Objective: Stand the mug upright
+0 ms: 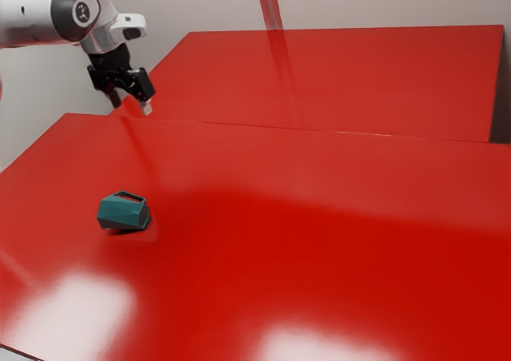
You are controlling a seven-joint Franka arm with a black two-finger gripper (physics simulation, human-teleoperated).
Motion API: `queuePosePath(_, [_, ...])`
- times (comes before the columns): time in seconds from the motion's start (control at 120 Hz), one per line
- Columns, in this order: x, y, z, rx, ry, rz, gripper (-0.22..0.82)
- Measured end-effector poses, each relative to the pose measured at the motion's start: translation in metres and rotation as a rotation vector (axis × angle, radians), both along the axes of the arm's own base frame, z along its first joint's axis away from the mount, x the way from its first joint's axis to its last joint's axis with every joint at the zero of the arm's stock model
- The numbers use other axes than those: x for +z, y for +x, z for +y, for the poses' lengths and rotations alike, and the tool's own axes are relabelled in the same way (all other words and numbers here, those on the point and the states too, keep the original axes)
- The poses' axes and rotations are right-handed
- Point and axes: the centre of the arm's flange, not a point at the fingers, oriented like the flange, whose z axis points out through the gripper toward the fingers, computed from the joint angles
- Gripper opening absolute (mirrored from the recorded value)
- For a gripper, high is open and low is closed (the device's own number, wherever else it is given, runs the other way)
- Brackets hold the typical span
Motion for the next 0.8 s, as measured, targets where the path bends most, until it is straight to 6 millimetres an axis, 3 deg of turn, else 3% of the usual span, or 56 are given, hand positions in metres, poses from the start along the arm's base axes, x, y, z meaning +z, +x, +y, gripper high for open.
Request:
queuePosePath(0.167, [-0.001,-0.016,0.008,0.014,-0.019,-0.002,0.60])
queuePosePath(0.267, [-0.023,-0.060,0.014,0.022,-0.072,-0.008,0.60])
queuePosePath(0.317, [-0.034,-0.078,0.029,0.054,-0.092,-0.029,0.60])
queuePosePath(0.492, [-0.088,-0.113,0.092,0.207,-0.210,-0.113,0.60])
queuePosePath(0.608, [-0.122,-0.130,0.117,0.263,-0.311,-0.175,0.60])
queuePosePath(0.8, [-0.157,-0.144,0.146,0.252,-0.393,-0.284,0.60])
